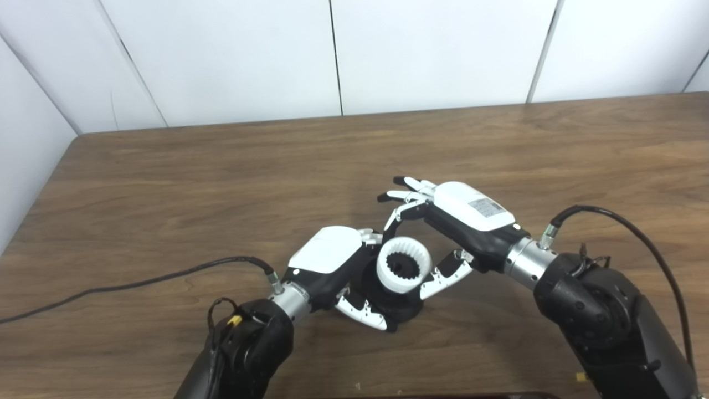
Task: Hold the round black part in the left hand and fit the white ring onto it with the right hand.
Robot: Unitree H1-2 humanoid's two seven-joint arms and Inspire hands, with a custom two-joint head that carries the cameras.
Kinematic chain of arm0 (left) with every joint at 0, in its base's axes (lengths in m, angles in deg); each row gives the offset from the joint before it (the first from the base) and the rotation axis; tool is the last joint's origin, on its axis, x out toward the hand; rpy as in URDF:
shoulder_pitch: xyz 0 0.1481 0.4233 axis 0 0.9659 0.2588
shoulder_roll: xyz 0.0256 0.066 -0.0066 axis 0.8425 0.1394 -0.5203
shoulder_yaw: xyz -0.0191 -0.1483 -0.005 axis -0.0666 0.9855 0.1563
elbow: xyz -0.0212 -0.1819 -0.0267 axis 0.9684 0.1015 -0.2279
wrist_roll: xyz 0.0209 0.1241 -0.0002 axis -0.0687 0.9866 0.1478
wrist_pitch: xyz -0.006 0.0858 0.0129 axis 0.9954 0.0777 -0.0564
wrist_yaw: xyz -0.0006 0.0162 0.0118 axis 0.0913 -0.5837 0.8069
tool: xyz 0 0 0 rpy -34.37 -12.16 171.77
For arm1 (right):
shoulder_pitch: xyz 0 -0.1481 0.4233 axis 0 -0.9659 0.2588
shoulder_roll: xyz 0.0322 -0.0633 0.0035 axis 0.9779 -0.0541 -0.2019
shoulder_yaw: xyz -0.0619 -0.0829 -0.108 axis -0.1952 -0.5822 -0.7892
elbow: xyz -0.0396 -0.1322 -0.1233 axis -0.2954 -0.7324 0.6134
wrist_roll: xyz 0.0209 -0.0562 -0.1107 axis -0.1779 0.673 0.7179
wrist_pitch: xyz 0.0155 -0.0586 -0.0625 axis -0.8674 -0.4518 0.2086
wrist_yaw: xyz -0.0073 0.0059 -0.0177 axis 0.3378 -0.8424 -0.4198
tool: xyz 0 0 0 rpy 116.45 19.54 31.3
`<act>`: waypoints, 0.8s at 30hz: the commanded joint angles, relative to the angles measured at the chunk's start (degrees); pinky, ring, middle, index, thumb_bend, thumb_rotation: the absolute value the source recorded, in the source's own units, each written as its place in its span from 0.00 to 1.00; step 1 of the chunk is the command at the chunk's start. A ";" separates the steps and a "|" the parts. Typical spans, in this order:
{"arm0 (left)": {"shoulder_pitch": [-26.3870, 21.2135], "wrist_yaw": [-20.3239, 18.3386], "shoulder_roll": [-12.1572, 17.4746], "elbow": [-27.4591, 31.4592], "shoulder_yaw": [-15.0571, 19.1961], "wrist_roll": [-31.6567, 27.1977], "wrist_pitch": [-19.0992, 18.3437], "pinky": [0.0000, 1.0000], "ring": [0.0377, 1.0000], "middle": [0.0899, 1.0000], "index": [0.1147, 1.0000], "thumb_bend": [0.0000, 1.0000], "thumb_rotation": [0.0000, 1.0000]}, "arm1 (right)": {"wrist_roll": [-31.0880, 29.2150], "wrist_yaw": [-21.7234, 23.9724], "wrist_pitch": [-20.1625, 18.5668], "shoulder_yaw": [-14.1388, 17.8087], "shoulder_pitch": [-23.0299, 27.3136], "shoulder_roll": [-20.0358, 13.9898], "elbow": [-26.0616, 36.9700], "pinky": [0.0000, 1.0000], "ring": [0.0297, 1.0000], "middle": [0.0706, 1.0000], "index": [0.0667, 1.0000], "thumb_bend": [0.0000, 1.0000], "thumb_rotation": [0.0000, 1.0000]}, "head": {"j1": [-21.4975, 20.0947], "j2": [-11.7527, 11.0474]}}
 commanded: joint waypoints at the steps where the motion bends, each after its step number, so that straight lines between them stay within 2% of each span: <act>1: -1.69 1.01 -0.08 2.04 0.33 0.01 0.60 0.87 0.92 0.86 0.70 0.82 0.35 | 0.11 -1.94 1.42 0.80 2.25 0.68 0.32 0.99 0.99 0.89 0.46 0.52 0.16 | 0.04 0.04; 24: -1.88 1.20 -0.24 2.32 0.32 0.59 0.17 0.86 0.91 0.86 0.69 0.83 0.34 | 0.86 -2.40 1.66 -0.75 1.22 1.27 -1.52 0.99 0.99 0.89 0.46 0.52 0.16 | 0.19 0.70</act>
